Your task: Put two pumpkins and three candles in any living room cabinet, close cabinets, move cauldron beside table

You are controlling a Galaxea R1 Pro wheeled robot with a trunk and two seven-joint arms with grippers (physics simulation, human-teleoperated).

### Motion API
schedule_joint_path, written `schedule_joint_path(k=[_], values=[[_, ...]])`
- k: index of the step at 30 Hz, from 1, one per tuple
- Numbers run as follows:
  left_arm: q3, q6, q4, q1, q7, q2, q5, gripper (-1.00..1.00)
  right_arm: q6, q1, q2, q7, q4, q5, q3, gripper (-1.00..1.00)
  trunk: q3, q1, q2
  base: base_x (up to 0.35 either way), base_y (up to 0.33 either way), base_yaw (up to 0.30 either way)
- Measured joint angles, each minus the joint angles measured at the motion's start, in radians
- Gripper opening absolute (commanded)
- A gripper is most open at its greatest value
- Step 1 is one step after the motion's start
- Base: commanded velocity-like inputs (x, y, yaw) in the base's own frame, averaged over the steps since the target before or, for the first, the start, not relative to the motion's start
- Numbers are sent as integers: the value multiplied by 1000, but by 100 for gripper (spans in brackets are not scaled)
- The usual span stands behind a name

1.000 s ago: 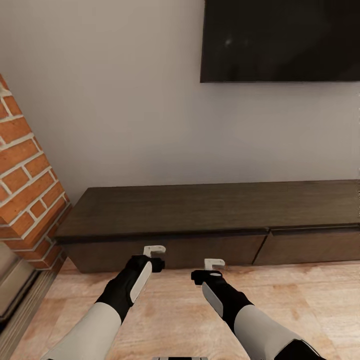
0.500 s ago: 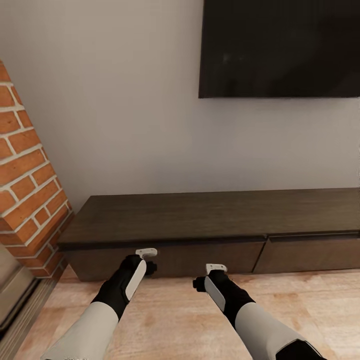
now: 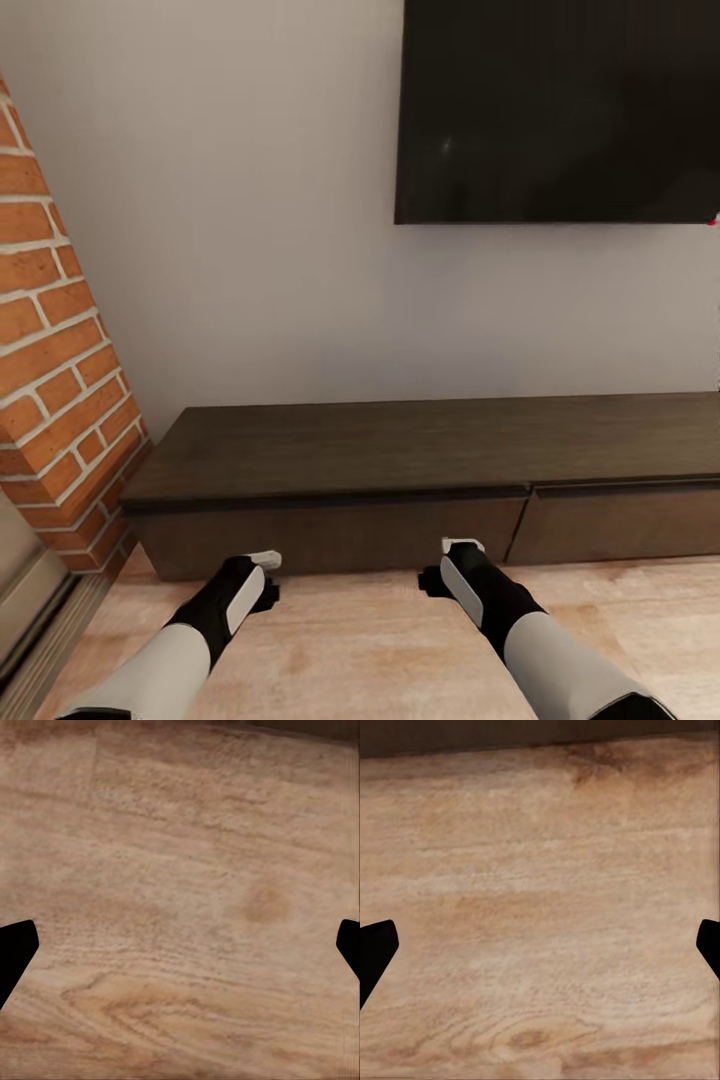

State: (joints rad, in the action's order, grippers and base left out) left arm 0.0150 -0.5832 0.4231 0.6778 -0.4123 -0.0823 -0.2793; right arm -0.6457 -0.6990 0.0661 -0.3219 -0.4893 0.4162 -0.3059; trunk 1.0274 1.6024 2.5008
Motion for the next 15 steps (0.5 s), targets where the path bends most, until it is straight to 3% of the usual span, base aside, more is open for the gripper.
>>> schedule_joint_path(k=[6, 11, 12, 15], values=[[3, 167, -160, 0, 1, 1, 2, 100, -2, 55, -3, -1, 5, 1, 0, 100, -23, -6, -8, 0, 0, 0], [5, 205, -193, -1, 1, 0, 6, 100, 44, 153, -4, 1, 12, -1, 1, 100, -38, -25, -43, 0, 0, 0], [7, 242, -202, -3, 2, -3, 5, 100, 76, 188, -5, 0, 14, 1, 1, 100, -41, -29, -50, 0, 0, 0], [8, 296, -249, -7, 2, -6, 7, 100, 88, 199, -4, 1, 15, 0, 0, 100, -51, -41, -71, 0, 0, 0]])
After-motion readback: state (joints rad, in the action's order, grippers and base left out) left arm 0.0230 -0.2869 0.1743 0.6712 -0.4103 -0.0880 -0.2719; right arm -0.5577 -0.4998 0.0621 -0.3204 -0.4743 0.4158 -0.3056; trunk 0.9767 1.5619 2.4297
